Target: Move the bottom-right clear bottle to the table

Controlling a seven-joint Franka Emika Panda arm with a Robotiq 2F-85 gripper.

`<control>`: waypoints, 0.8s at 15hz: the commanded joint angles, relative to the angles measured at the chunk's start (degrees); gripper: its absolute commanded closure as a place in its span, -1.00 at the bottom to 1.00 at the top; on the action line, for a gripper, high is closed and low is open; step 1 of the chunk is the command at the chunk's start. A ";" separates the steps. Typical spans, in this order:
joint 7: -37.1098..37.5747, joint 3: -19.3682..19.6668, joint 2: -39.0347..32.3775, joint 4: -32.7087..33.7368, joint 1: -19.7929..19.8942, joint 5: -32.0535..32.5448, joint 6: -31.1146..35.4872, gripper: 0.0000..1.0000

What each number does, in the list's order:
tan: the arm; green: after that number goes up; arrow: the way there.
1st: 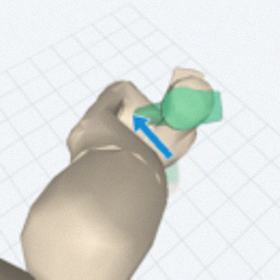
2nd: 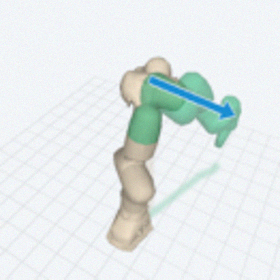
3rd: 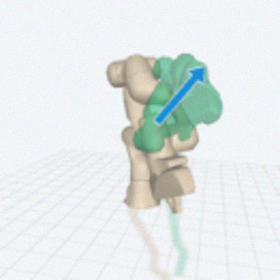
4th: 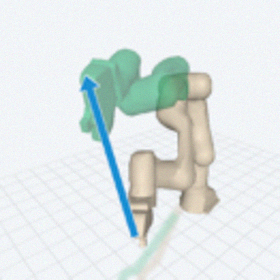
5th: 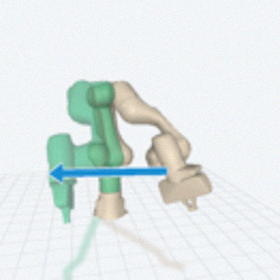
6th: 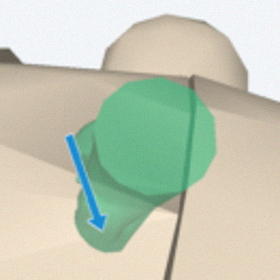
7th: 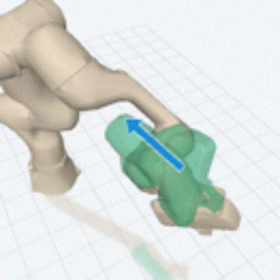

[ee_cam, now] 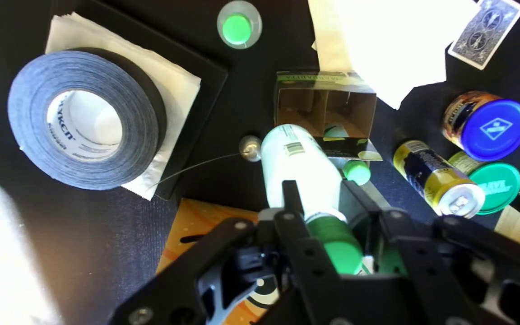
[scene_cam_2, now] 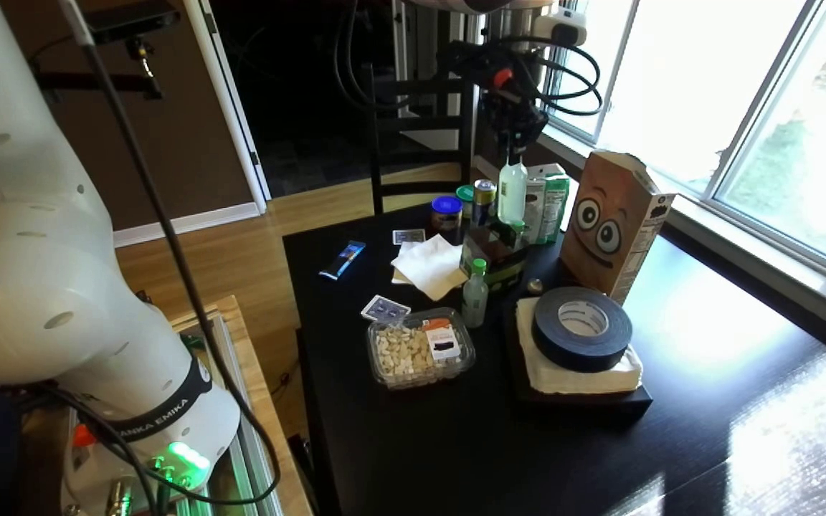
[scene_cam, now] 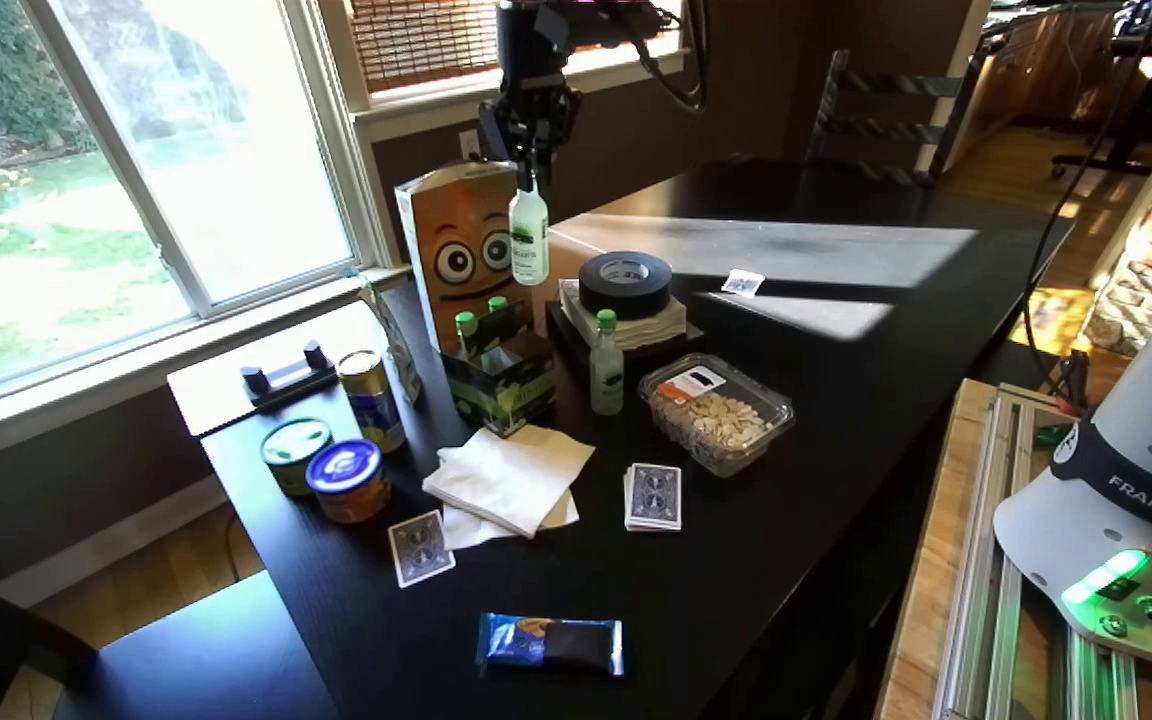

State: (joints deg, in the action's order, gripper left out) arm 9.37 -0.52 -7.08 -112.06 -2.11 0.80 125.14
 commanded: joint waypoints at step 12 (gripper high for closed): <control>2.62 1.94 -8.41 -8.20 2.85 -8.18 15.12 0.86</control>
State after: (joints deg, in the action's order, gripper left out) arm 10.65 1.73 -15.08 -117.68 1.45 -6.22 135.29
